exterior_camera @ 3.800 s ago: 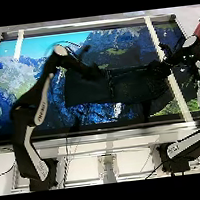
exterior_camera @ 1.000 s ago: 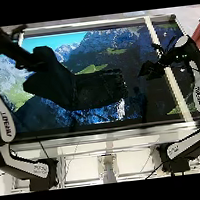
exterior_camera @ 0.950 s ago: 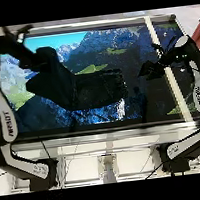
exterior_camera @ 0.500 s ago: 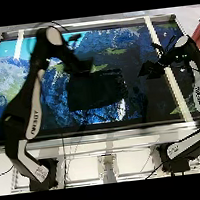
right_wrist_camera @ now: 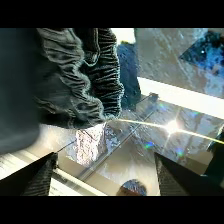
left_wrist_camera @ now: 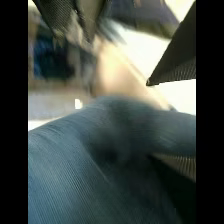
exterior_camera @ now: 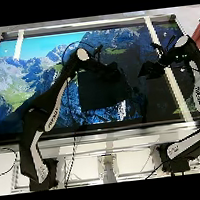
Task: Fold the clothes and pants, and hang the long-sleeved shirts on hangers.
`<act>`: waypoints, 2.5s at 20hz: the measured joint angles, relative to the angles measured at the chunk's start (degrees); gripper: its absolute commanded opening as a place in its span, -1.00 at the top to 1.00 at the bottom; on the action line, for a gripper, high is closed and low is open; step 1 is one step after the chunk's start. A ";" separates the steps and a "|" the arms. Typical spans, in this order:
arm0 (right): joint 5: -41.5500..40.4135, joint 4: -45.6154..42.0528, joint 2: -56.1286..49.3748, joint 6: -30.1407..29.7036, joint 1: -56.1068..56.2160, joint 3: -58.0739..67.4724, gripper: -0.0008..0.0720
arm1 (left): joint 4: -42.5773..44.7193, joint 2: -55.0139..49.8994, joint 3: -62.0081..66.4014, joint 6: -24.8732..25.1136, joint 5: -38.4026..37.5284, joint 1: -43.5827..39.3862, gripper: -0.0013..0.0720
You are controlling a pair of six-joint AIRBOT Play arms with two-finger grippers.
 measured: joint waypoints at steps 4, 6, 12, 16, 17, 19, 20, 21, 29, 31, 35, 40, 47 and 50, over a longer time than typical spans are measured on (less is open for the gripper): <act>-0.07 -0.20 0.00 -1.92 0.00 0.00 -0.90 | -17.38 -2.45 -1.11 7.93 5.46 0.11 -0.40; -0.07 -0.39 0.00 -3.17 0.00 0.02 -0.90 | -25.83 -2.97 -1.27 12.87 7.67 0.57 -0.40; -3.58 0.00 0.00 -11.15 1.27 0.02 -0.95 | -35.89 -2.45 -1.49 21.20 4.68 6.84 0.46; -11.04 0.42 -0.87 -14.62 5.31 0.02 -0.96 | -19.54 0.87 -1.51 16.68 -2.71 12.37 0.44; -12.39 0.42 -1.62 -15.19 6.60 0.02 -0.96 | -12.39 2.08 -1.51 14.56 -5.42 13.31 0.32; -14.47 0.24 -3.67 -15.91 8.96 0.02 -0.96 | 5.62 4.81 -1.55 10.51 -13.18 14.45 -0.06; -15.17 0.02 -4.79 -16.15 9.84 0.02 -0.96 | 14.08 6.10 -1.57 9.38 -17.03 14.73 -0.17; -15.76 -0.07 -5.92 -16.31 10.49 0.02 -0.96 | 21.81 7.41 -1.64 9.22 -20.00 14.97 -0.17; -16.85 2.05 -10.54 -16.94 15.93 -0.02 -0.12 | 47.47 18.86 -12.66 9.57 -26.01 19.12 -0.17; -16.63 2.40 -10.71 -17.00 17.79 -0.02 0.90 | 48.89 21.53 -19.19 9.68 -25.14 19.71 -0.17; -16.68 0.07 -10.88 -16.50 18.86 0.44 0.90 | 50.27 26.32 -32.85 9.73 -21.24 20.20 -0.17; -13.00 -10.16 -10.91 -11.93 11.15 5.75 0.90 | 51.87 28.81 -42.64 9.73 -18.36 20.35 -0.17; -2.32 -24.52 -10.54 -2.86 -16.37 11.78 0.90 | 52.46 29.38 -45.35 9.77 -15.72 20.35 -0.17; -0.22 -25.94 -10.45 1.88 -29.33 12.26 0.73 | 52.48 29.40 -45.55 9.77 -14.80 20.35 -0.17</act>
